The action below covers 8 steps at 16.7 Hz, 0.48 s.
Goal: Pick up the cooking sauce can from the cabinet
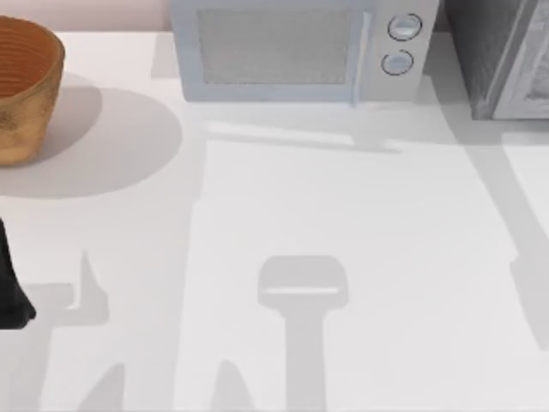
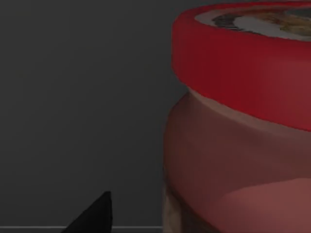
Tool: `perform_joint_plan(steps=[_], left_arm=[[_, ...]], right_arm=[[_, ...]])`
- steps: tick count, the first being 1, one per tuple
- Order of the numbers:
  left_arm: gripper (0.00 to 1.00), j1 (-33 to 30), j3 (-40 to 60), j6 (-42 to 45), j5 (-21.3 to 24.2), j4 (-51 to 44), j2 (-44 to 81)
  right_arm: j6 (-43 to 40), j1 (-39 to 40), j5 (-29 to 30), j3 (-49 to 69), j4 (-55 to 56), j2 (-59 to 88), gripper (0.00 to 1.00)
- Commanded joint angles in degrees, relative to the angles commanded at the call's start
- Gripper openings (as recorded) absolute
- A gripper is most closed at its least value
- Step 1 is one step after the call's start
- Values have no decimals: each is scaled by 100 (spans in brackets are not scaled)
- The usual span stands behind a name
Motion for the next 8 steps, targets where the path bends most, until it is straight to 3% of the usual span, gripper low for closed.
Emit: perform_joint_plan(steps=[2, 8], left_arm=[[100, 0, 0, 0, 0, 0, 0], [100, 0, 0, 0, 0, 0, 0]], right_arm=[[0, 0, 0, 0, 0, 0, 100], [0, 0, 0, 0, 0, 0, 55]])
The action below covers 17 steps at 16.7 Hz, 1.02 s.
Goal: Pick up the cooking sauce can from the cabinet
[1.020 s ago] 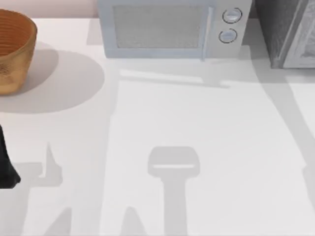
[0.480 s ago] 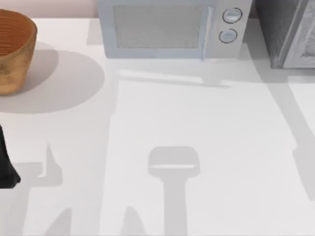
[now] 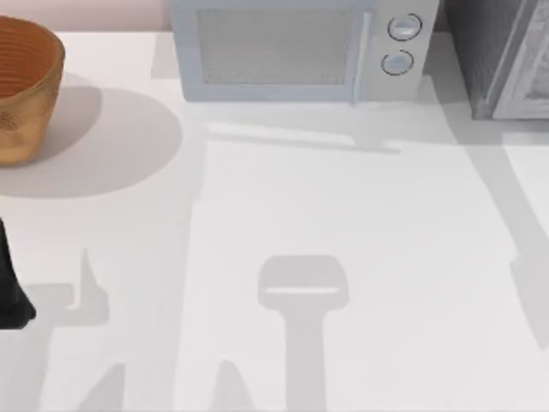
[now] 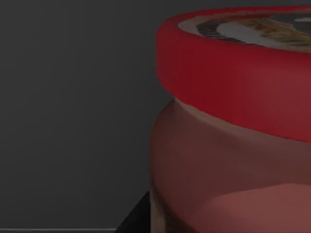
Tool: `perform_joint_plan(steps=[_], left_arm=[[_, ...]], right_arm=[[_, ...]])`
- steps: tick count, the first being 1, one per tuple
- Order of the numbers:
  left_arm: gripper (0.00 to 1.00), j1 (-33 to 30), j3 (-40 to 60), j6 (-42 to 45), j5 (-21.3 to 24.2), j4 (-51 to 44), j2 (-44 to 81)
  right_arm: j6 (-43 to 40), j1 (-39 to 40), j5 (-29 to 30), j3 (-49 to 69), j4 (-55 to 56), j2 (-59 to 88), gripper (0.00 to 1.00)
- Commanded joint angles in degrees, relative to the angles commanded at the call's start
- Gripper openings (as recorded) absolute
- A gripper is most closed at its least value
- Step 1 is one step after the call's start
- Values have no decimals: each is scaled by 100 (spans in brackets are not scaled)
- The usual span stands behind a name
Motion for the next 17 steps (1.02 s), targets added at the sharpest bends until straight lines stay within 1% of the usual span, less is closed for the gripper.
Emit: perform_joint_plan(steps=[7, 8, 17], left_arm=[[100, 0, 0, 0, 0, 0, 0], [100, 0, 0, 0, 0, 0, 0], [100, 0, 0, 0, 0, 0, 0]], right_arm=[[0, 0, 0, 0, 0, 0, 2], [0, 0, 0, 0, 0, 0, 0], [10, 17, 6, -2, -13, -18, 0]])
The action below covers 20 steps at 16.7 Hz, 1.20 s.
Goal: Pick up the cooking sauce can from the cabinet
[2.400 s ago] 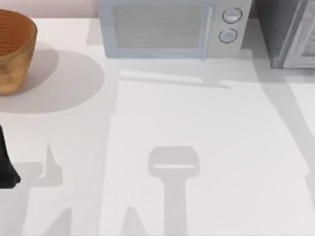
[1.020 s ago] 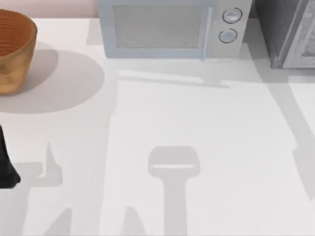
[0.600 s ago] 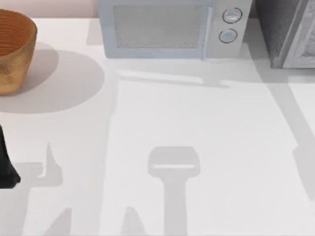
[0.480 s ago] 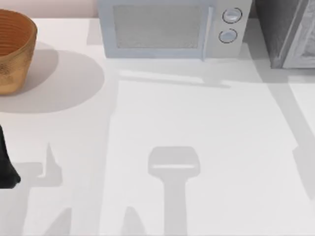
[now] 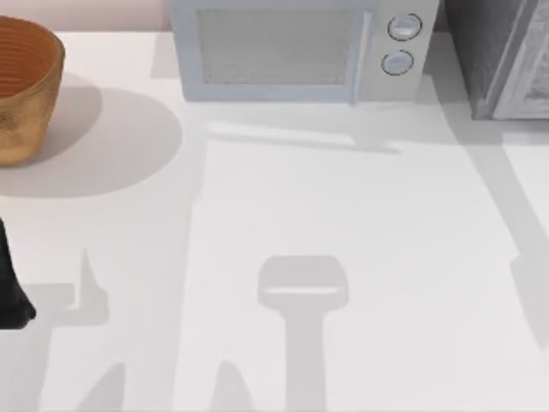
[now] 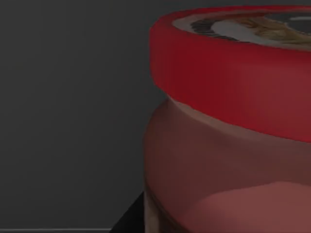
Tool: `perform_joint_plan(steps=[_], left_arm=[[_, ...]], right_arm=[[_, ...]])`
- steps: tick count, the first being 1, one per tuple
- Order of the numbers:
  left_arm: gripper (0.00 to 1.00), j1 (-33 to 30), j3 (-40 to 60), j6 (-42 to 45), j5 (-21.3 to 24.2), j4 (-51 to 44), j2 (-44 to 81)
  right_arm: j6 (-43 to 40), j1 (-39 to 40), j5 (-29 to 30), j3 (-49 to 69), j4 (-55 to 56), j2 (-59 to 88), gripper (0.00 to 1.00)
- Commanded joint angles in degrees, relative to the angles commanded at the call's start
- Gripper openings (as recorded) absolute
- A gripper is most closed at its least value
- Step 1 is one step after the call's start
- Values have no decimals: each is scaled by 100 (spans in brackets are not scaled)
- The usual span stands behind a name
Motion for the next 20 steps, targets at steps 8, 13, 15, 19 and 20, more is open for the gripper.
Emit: perform_joint_plan(steps=[8, 13, 15, 19, 20], left_arm=[[100, 0, 0, 0, 0, 0, 0], [100, 0, 0, 0, 0, 0, 0], [100, 0, 0, 0, 0, 0, 0], [100, 0, 0, 0, 0, 0, 0], [100, 0, 0, 0, 0, 0, 0]], right_arm=[[6, 722, 749, -243, -1290, -1525, 0], [10, 1156, 1116, -365, -1995, -2338, 0], [10, 1160, 1119, -366, -2001, -2344, 0], [20, 1124, 1093, -403, -1961, -2385, 0], [20, 1101, 1065, -522, -1909, -2474, 0]])
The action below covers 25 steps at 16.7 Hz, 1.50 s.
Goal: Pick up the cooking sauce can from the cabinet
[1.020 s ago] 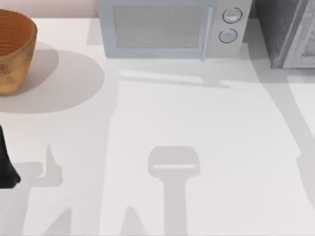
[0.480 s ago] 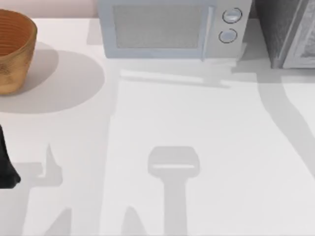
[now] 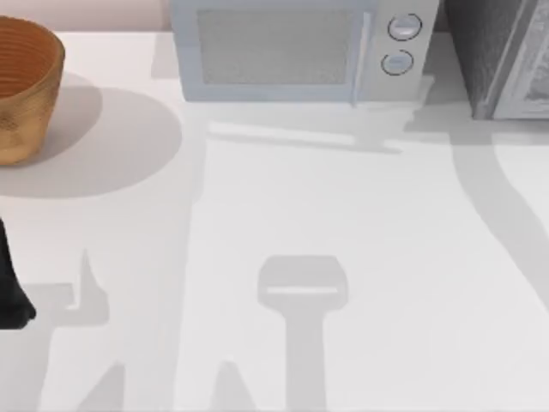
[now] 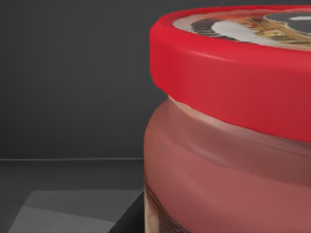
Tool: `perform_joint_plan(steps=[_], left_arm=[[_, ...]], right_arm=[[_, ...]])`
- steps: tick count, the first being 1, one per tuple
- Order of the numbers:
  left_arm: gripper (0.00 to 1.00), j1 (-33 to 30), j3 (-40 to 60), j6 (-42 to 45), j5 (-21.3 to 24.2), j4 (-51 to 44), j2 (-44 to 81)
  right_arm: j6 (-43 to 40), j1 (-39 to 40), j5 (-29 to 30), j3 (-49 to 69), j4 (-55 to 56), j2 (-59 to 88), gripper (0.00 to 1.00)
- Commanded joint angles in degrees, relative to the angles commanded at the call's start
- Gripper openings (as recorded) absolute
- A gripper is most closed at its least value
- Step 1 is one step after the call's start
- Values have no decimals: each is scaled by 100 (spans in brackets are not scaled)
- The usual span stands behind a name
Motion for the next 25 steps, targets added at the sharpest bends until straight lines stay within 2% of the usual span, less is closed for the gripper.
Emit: perform_joint_plan(steps=[3, 6, 16, 19, 22, 25], left_arm=[[100, 0, 0, 0, 0, 0, 0], [100, 0, 0, 0, 0, 0, 0], [100, 0, 0, 0, 0, 0, 0], [100, 0, 0, 0, 0, 0, 0], [100, 0, 0, 0, 0, 0, 0], [100, 0, 0, 0, 0, 0, 0]], right_arm=[[-4, -142, -150, -724, 284, -507, 0], [-17, -381, -383, -1994, 721, -1306, 0], [-100, -1484, -1529, -8674, 2814, -5139, 0], [-123, -1792, -1868, -10290, 3439, -6257, 0], [-141, -2034, -2137, -11366, 3938, -7148, 0], [-151, -2168, -2286, -11893, 4218, -7640, 0]])
